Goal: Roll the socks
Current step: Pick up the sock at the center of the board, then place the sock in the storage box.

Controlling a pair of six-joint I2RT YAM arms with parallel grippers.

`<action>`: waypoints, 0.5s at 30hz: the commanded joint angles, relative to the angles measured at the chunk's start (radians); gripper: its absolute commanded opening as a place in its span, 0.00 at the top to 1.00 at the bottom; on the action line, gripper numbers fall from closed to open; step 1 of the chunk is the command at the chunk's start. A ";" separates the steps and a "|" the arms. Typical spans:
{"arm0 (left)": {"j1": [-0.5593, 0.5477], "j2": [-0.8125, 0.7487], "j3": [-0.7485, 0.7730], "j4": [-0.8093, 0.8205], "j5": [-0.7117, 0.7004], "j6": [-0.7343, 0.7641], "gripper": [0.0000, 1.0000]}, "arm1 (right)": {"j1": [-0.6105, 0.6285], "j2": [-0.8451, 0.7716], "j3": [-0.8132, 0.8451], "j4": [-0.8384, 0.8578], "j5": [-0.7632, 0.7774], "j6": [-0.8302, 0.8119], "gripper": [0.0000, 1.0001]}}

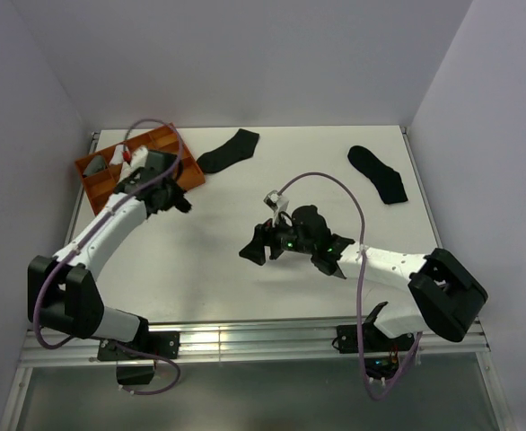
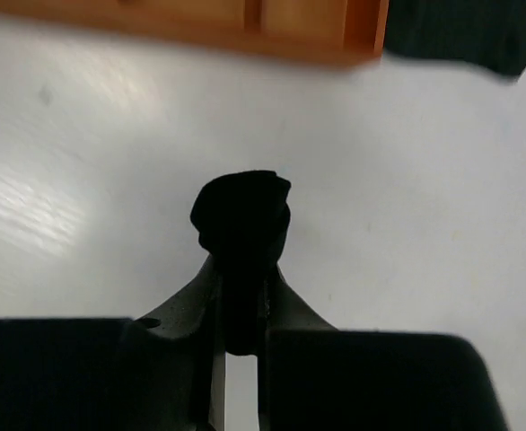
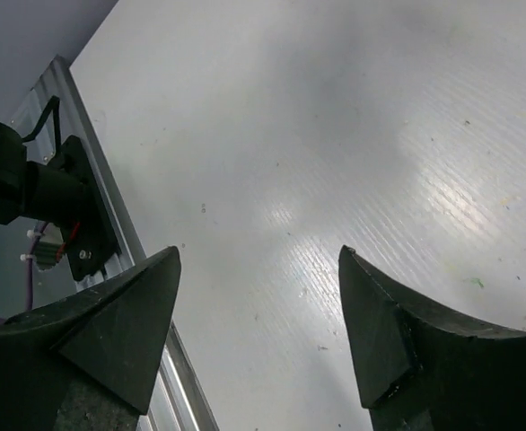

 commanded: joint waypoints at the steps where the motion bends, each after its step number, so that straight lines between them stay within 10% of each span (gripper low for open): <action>1: 0.136 -0.041 0.083 -0.015 -0.067 0.221 1.00 | -0.018 -0.055 -0.045 0.065 0.036 -0.013 0.21; 15: 0.525 0.093 0.159 0.399 0.123 1.025 1.00 | -0.026 -0.046 -0.053 0.075 0.036 -0.035 0.21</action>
